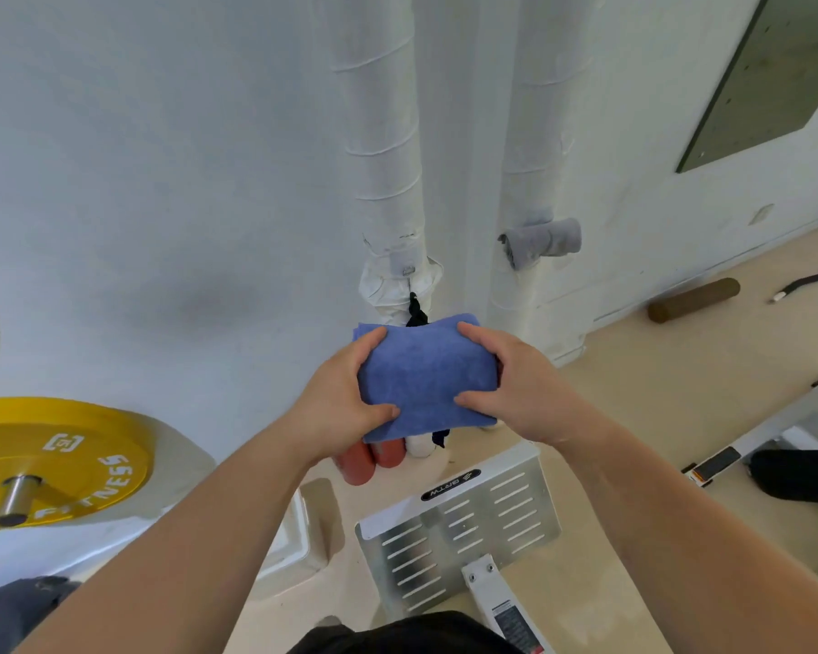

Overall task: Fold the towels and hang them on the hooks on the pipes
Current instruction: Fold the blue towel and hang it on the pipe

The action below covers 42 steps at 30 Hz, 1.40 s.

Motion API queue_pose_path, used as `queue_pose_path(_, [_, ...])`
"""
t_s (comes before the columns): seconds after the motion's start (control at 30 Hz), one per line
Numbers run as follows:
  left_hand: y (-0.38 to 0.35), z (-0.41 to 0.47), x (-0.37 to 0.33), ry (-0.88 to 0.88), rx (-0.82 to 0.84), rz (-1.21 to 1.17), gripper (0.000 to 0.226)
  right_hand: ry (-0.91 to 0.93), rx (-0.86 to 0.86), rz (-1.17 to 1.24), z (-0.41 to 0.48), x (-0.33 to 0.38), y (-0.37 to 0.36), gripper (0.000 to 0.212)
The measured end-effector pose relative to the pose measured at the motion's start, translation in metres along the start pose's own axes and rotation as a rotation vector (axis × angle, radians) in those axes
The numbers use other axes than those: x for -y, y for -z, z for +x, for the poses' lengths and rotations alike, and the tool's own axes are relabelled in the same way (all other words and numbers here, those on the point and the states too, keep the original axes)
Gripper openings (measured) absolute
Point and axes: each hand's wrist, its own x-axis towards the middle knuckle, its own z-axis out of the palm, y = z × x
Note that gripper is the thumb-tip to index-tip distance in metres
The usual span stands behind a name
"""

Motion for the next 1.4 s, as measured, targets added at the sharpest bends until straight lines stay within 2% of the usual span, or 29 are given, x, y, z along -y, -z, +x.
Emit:
queue_pose_path(0.13, [0.015, 0.007, -0.001, -0.086, -0.153, 0.041, 0.044, 0.119, -0.051, -0.114, 0.016, 0.012, 0.005, 0.04])
queue_pose_path(0.23, [0.033, 0.014, 0.002, -0.116, -0.153, 0.094, 0.019, 0.151, -0.028, -0.158, 0.034, 0.025, 0.009, 0.024])
queue_pose_path(0.3, [0.049, 0.02, 0.006, -0.085, -0.137, 0.045, 0.015, 0.144, -0.004, -0.091, 0.044, 0.037, 0.013, 0.022])
queue_pose_path(0.37, [0.07, 0.026, 0.008, -0.039, -0.105, -0.132, 0.026, 0.123, 0.043, 0.063, 0.053, 0.055, 0.015, 0.012])
queue_pose_path(0.43, [0.092, 0.034, 0.007, -0.036, -0.079, -0.329, 0.024, 0.103, 0.039, 0.219, 0.064, 0.074, 0.012, 0.006])
queue_pose_path(0.5, [0.112, 0.042, 0.004, -0.056, -0.109, -0.451, 0.016, 0.102, -0.061, 0.273, 0.08, 0.093, 0.005, 0.007])
queue_pose_path(0.53, [0.121, 0.047, 0.001, -0.056, -0.131, -0.485, 0.018, 0.108, -0.115, 0.282, 0.088, 0.103, 0.001, 0.01])
queue_pose_path(0.6, [0.137, 0.056, -0.004, -0.059, -0.14, -0.508, 0.034, 0.11, -0.213, 0.297, 0.104, 0.122, -0.007, 0.017])
queue_pose_path(0.7, [0.157, 0.069, -0.006, -0.158, -0.128, -0.532, 0.063, 0.11, -0.316, 0.311, 0.123, 0.144, -0.013, 0.022])
queue_pose_path(0.8, [0.175, 0.084, -0.013, -0.255, -0.148, -0.492, 0.065, 0.136, -0.388, 0.291, 0.135, 0.161, -0.01, 0.02])
queue_pose_path(0.87, [0.185, 0.094, -0.02, -0.324, -0.192, -0.424, 0.054, 0.172, -0.4, 0.297, 0.14, 0.169, -0.005, 0.022])
queue_pose_path(0.97, [0.194, 0.107, -0.034, -0.425, -0.246, -0.393, 0.036, 0.199, -0.352, 0.35, 0.144, 0.179, 0.006, 0.036])
queue_pose_path(1.07, [0.201, 0.12, -0.054, -0.433, -0.267, -0.424, 0.029, 0.245, -0.303, 0.437, 0.15, 0.188, 0.027, 0.028])
queue_pose_path(1.13, [0.204, 0.127, -0.07, -0.463, -0.29, -0.439, 0.025, 0.311, -0.308, 0.453, 0.157, 0.192, 0.048, 0.033])
queue_pose_path(1.27, [0.207, 0.136, -0.11, -0.523, -0.294, -0.448, 0.045, 0.435, -0.317, 0.474, 0.176, 0.2, 0.097, 0.04])
queue_pose_path(1.4, [0.208, 0.153, -0.153, -0.55, -0.393, -0.363, 0.045, 0.541, -0.296, 0.401, 0.196, 0.202, 0.146, 0.038])
